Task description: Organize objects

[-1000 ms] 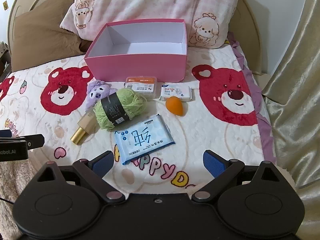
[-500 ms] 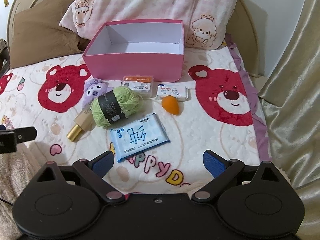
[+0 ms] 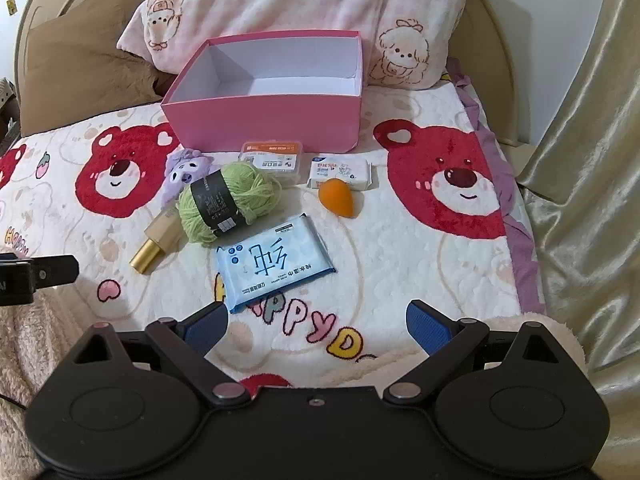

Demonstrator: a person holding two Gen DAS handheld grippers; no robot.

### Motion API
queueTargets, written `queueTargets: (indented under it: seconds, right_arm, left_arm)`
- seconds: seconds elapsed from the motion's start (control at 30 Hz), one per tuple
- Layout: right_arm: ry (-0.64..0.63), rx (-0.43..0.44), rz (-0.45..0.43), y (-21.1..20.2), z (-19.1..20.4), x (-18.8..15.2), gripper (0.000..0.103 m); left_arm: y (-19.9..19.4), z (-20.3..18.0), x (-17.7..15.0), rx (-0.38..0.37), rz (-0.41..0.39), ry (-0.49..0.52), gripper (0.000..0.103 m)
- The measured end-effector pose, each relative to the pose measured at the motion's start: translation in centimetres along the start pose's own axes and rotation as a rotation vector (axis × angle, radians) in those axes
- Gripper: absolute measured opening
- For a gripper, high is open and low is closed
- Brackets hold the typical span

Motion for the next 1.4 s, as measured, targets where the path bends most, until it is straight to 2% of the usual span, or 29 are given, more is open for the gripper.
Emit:
queueTargets:
  seconds: [0.17, 0.47, 0.63, 0.77, 0.9, 1.07, 1.17, 1.27, 1.4]
  right_arm:
    - [-0.014, -0.013, -0.002, 0.2, 0.0, 0.0, 0.098]
    - [-0.008, -0.011, 0.010, 0.5, -0.1, -0.1, 0.098]
    - [0.009, 0.061, -0.002, 0.1, -0.2, 1.0, 0.098]
    - [0.017, 0.070, -0.014, -0.3, -0.8, 2.4, 0.098]
    - [-0.006, 0.080, -0.017, -0.3, -0.9, 3.1, 0.098]
    - [-0.052, 0.133, -0.018, -0.2, -0.5, 3.5, 0.098]
    - [-0.081, 0.130, -0.022, -0.3, -0.6, 3.7, 0.098]
    - [-0.122, 0.145, -0.049, -0.5, -0.3, 3.9, 0.098]
    - [-0.244, 0.224, -0.162, 0.5, 0.6, 4.7, 0.098]
  left_arm:
    - [0.3, -0.3, -0.3, -0.010, 0.025, -0.004, 0.103]
    - [-0.2, -0.4, 0.0, -0.020, 0.006, 0.004, 0.103]
    - [-1.2, -0.8, 1.1, -0.037, -0.025, 0.022, 0.103]
    - [-1.6, -1.1, 1.9, -0.044, -0.038, 0.027, 0.103]
    - [-1.3, -1.2, 2.2, -0.057, -0.028, 0.023, 0.103]
    - [-0.5, -1.7, 2.7, -0.081, -0.015, 0.034, 0.102]
    - [-0.5, -1.7, 2.9, -0.075, -0.019, 0.030, 0.102]
    - [-0.3, -1.7, 3.2, -0.074, -0.023, 0.030, 0.102]
    - [1.4, -2.6, 3.9, -0.057, -0.026, 0.048, 0.102]
Point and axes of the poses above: each gripper's, at about its wrist camera, not at the fingertips, and y roughly the way its jaws point, z to its left, x to its top, the point moved 9 cm from there along y, roughly the way its jaws point, and after that the axes turned 14 degrees about y, right-handed, at the moved point
